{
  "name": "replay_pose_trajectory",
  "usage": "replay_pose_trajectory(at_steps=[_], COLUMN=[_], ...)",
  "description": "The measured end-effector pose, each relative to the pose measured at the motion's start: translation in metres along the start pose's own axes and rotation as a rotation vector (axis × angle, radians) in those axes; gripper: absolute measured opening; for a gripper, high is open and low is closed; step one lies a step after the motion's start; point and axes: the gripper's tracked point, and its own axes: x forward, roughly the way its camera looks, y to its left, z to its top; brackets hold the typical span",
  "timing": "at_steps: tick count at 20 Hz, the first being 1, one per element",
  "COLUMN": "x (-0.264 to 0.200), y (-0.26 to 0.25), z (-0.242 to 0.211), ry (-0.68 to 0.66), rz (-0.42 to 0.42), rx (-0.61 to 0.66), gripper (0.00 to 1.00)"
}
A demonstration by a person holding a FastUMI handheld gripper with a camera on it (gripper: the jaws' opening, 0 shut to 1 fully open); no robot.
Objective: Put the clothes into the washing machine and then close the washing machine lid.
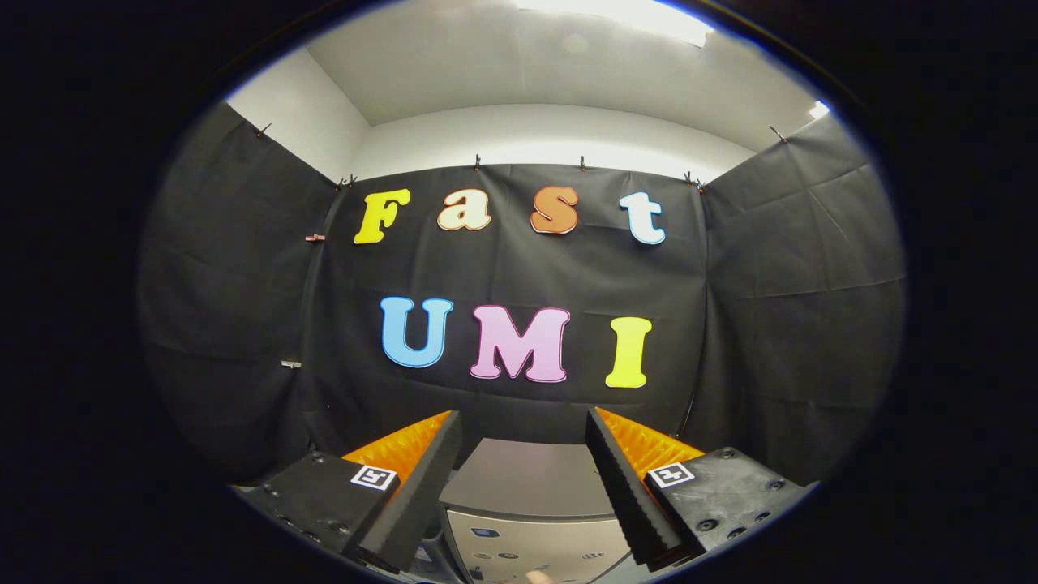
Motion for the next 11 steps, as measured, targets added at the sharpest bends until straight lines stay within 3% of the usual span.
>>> replay_pose_trajectory(at_steps=[11], x=[0.0027], y=[0.0065], z=[-0.0029], ry=[0.003], rz=[0.020], rx=[-0.001], gripper=[0.96])
